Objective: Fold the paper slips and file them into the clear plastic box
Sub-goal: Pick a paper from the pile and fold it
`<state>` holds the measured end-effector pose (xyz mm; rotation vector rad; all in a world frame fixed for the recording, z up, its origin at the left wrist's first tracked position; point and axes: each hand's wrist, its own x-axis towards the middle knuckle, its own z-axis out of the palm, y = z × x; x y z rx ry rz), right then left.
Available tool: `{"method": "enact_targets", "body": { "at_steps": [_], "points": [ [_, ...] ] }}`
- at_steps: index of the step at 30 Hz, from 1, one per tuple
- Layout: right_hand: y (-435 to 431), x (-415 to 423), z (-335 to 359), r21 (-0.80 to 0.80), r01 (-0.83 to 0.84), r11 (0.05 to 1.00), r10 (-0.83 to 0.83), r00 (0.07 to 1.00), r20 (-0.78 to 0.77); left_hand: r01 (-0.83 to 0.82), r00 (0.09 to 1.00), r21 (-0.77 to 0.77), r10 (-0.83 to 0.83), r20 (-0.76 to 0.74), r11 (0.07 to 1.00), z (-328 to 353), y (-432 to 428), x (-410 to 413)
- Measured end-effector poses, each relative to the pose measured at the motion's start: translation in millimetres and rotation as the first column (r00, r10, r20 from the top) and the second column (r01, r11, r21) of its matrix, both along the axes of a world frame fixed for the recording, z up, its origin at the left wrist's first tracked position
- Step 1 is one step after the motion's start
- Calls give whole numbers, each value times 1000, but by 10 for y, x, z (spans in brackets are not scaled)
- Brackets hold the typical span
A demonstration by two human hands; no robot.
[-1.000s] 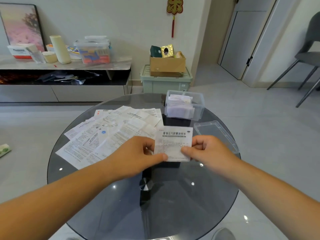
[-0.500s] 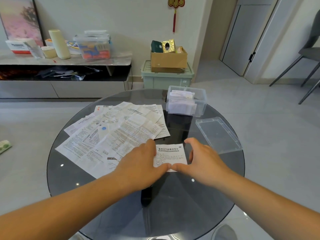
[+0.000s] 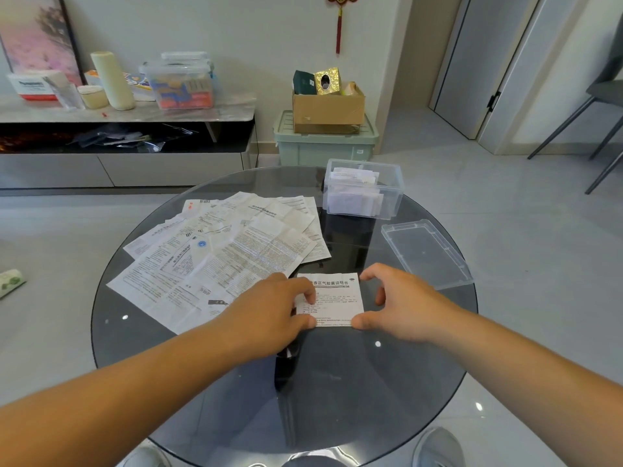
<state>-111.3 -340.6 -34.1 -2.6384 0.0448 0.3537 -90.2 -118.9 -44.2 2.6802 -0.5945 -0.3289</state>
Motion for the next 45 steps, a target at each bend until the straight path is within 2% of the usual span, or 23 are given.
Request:
{"method": "enact_targets", "body": {
  "at_steps": [5,9,11,14,22,27,29,33,36,38,40,41,43,45],
  "points": [
    [-79,109,-8,131,16,991,-9,999,-50,-23,996,-52,18,-84,998,38,31,82],
    [-68,192,-44,244,-9,970,-9,997,75,0,998,-21,-1,-61,1000,76,15,97],
    [-35,243,-78,178,-81,981,55,988,143,19,1000,14,-19,-18,1000,92,5,94],
    [29,319,-84,81,-158,984,143,976,166,25,999,36,-26,32,999,94,-25,92],
    [138,453,43,-53,-204,977,207,977,51,23,1000,5,-23,2,1000,122,-47,128],
    [157,414,62,-43,-212,976,214,976,41,29,999,-4,-29,-13,1000,127,-42,115],
    [166,392,53,3,-194,981,194,978,74,29,999,-12,-29,-21,1000,135,-44,110],
    [132,339,77,253,-64,965,50,997,61,47,999,-10,-47,-16,999,129,-24,86],
    [93,275,89,465,120,877,-128,992,-13,0,1000,-112,2,21,994,109,-28,68],
    [67,227,99,599,219,770,-236,970,-51,-129,991,-288,117,-59,949,140,-56,80],
    [50,171,119,695,258,671,-289,954,-74,-346,927,-512,204,-314,786,203,-84,91],
    [49,145,121,734,262,627,-299,950,-84,-447,871,-575,188,-454,685,245,-97,86],
    [55,101,100,789,266,553,-302,947,-108,-570,775,-615,108,-623,544,304,-115,66],
    [68,64,77,795,275,541,-288,948,-133,-605,742,-619,72,-667,501,319,-134,45]
  ]
}}
